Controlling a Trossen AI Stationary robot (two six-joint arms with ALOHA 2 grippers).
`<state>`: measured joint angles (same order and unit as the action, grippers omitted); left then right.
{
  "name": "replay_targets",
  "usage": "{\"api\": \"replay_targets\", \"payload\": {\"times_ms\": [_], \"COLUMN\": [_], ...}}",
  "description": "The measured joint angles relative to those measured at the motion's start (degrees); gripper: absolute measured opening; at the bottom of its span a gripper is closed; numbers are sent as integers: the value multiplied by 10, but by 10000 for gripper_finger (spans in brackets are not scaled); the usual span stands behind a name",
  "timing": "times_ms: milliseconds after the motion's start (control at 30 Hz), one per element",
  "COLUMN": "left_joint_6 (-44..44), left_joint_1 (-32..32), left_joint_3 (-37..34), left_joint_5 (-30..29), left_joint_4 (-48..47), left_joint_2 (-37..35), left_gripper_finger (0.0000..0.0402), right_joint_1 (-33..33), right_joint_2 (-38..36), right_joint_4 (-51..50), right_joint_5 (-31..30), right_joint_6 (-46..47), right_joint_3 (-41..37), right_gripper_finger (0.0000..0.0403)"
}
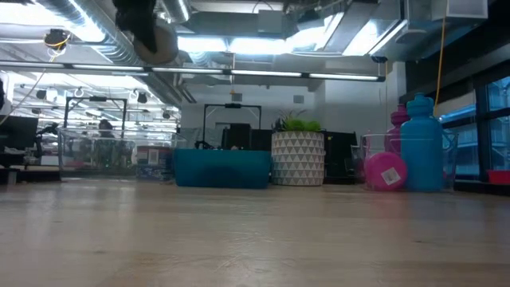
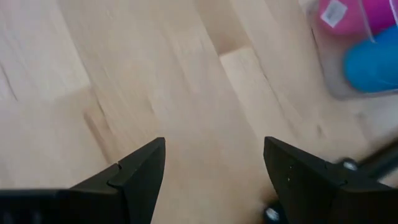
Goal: Pick & Place Food Item
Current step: Stack the light blue tuna can on top of the blue and pink tuna can into the left transparent bin
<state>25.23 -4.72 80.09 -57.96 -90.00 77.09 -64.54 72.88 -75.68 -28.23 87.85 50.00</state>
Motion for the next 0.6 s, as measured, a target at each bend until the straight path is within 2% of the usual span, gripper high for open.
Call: {"api": "replay_targets", "payload": {"times_ms": [100,167,367,600], "left_joint_6": [-46,-63,-75,-171], "left_joint_1": [17,43,107,147], "left_joint_3": [-50,-85,-192,-271], "left_joint_5": [-67,-90,-120,-172], "left_joint_4": [1,0,5,60], "left_joint_2": [-16,-26,-36,-36], "left_gripper_finger": [112,112,112,112], "right_joint_1": [25,46,122,197], "right_joint_2": [0,0,14,52], "right_joint_4": [32,55,100,181], "right_joint_5": [-27,-46,-101,-131], "right_joint_6": [3,2,-50,-159], "right_joint_3": [0,0,0,0], "right_gripper_finger": [269,269,269,269]}}
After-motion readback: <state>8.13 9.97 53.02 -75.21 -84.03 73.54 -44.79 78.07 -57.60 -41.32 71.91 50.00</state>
